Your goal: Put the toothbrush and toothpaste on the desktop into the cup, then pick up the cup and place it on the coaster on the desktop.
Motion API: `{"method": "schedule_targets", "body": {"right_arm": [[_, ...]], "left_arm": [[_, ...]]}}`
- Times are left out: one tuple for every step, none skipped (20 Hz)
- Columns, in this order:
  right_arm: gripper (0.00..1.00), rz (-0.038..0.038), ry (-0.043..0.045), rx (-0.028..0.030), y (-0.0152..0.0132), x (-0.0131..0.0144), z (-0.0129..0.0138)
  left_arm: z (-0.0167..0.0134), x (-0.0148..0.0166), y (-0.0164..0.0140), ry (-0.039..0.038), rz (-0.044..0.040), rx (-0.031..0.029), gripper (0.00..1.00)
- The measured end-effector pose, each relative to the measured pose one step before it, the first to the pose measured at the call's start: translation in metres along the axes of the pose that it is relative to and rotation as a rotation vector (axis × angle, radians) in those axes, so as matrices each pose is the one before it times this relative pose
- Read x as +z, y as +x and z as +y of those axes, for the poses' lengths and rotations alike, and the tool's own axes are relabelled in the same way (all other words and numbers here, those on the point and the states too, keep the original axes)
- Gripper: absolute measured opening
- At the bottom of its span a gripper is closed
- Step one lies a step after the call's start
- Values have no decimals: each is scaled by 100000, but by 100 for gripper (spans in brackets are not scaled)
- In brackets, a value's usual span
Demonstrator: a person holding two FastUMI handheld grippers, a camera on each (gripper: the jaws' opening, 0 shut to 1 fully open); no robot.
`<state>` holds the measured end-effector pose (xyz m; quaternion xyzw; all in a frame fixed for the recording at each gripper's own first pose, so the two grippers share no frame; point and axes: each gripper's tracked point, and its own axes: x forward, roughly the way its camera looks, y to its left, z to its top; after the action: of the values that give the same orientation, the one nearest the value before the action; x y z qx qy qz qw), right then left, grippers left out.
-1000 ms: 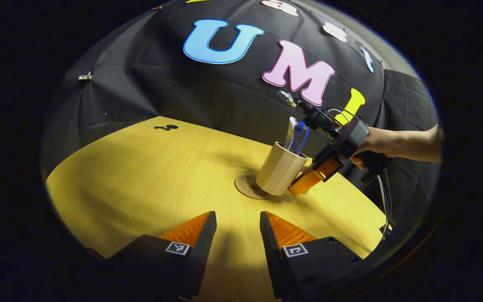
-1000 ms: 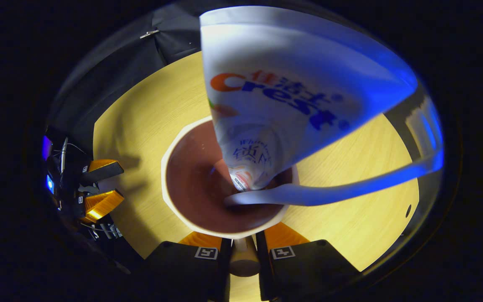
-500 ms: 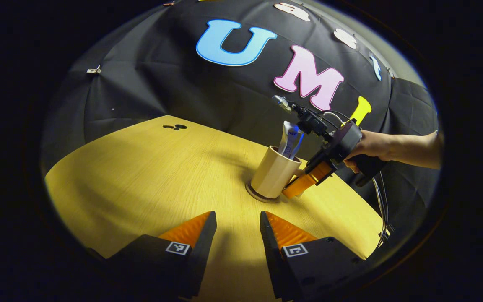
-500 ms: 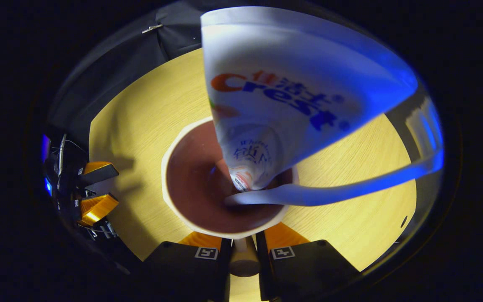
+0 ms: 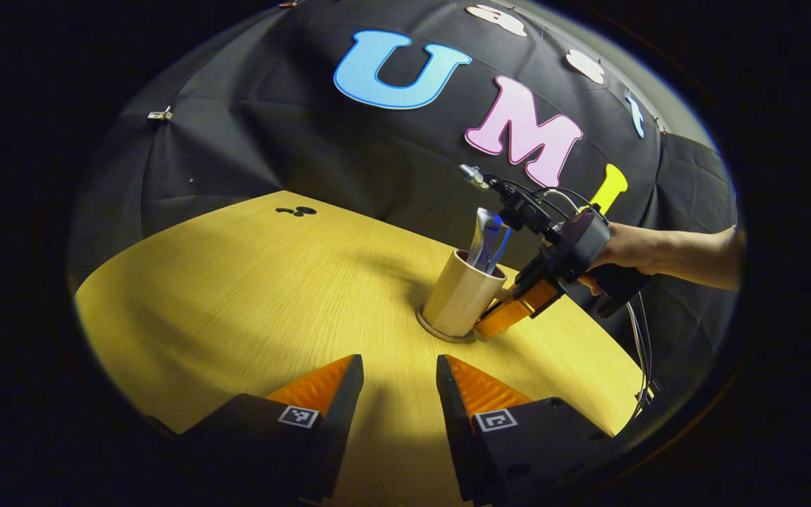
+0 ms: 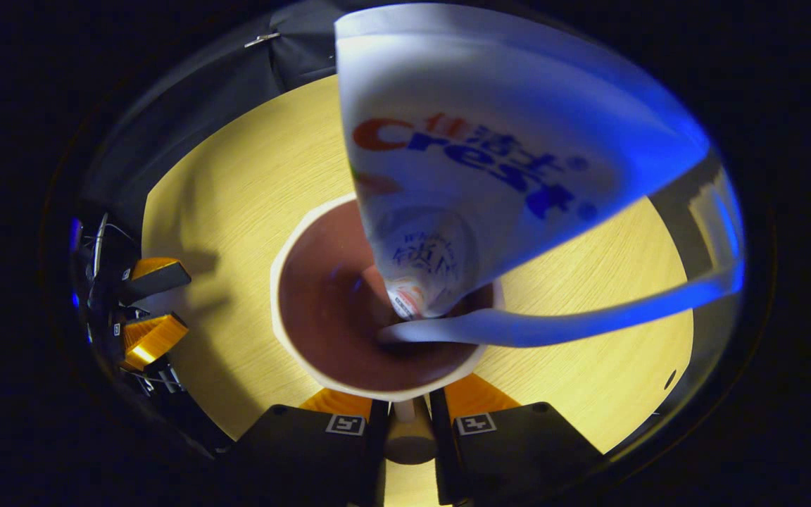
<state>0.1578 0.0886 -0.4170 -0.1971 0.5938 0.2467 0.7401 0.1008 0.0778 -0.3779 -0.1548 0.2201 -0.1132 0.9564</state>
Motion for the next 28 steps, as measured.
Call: {"method": "schedule_targets", "body": {"right_arm": [[32,356,618,660,-166,-225,72],[33,-175,704,460,-129,7,45],[33,-229,290,-379,28,-41,-186],[30,-756,325,190,-69,31,49],[31,-970,512,303,-201,-14,148],[35,-1464,293,-507,-295,177,-82],[36,-1599,131,251,-469,122,91],[41,-1758,101,271,-370,189,45],[51,-1972,319,211,-662,107,42],[61,-1617,588,28,-668,133,-38],[62,-2082,756,-3,-623,132,94],[62,-1876,939,147,-800,19,-22],[62,-1914,794,205,-940,76,27],[64,-2256,448,4,-1129,-53,-24],[66,-2320,741,-171,-928,-28,87],[70,-2753,1236,-215,-1010,57,48],[71,-2618,1524,-19,-915,252,108],[72,-2498,1899,-387,-1089,32,-7],[71,-2410,2051,-51,-941,101,158],[72,-2264,1628,-364,-929,-20,164],[73,-2336,1104,-348,-578,35,164],[75,-1903,1062,413,-711,-48,362],[76,-1674,1146,-237,-838,-150,262],[78,-1710,1332,237,-868,-13,302],[79,-1679,1649,-386,-982,85,239],[79,-1852,1401,-257,-1132,77,224],[79,-2005,1194,-110,-874,125,114],[79,-2100,1497,-483,-1286,174,178]], "left_arm": [[-76,69,-18,452,54,-19,66],[-268,183,-3,490,-17,81,66],[-145,105,-80,428,126,28,66],[-58,-40,-109,427,76,-1,66],[-180,82,-116,473,240,14,66],[-232,26,37,640,225,41,66],[-103,85,-8,723,164,287,66],[-241,4,-69,520,190,67,66],[-316,194,-40,278,185,59,66],[-271,90,-16,141,125,191,66],[-337,244,-70,235,39,343,66],[-285,234,-158,393,125,546,66],[-241,261,-217,361,-86,406,66],[-294,283,-162,269,272,429,66],[-274,388,-328,123,310,577,66],[-190,418,-209,-155,38,481,66],[-300,558,-377,-397,-70,452,66],[-362,411,-308,-454,-156,377,66],[-229,439,-284,-346,-190,738,66],[-318,330,-146,-346,-142,662,66],[-264,489,-264,-771,-261,862,66],[-503,508,-450,-1326,-421,312,67],[-471,547,-515,-1429,-533,311,69],[-516,493,-279,-1112,-245,452,70],[-446,500,-377,-320,-237,510,72],[-493,594,-462,828,-597,722,72],[-479,765,-481,2068,-766,974,74],[-259,793,-469,2646,-692,1429,76]]}}
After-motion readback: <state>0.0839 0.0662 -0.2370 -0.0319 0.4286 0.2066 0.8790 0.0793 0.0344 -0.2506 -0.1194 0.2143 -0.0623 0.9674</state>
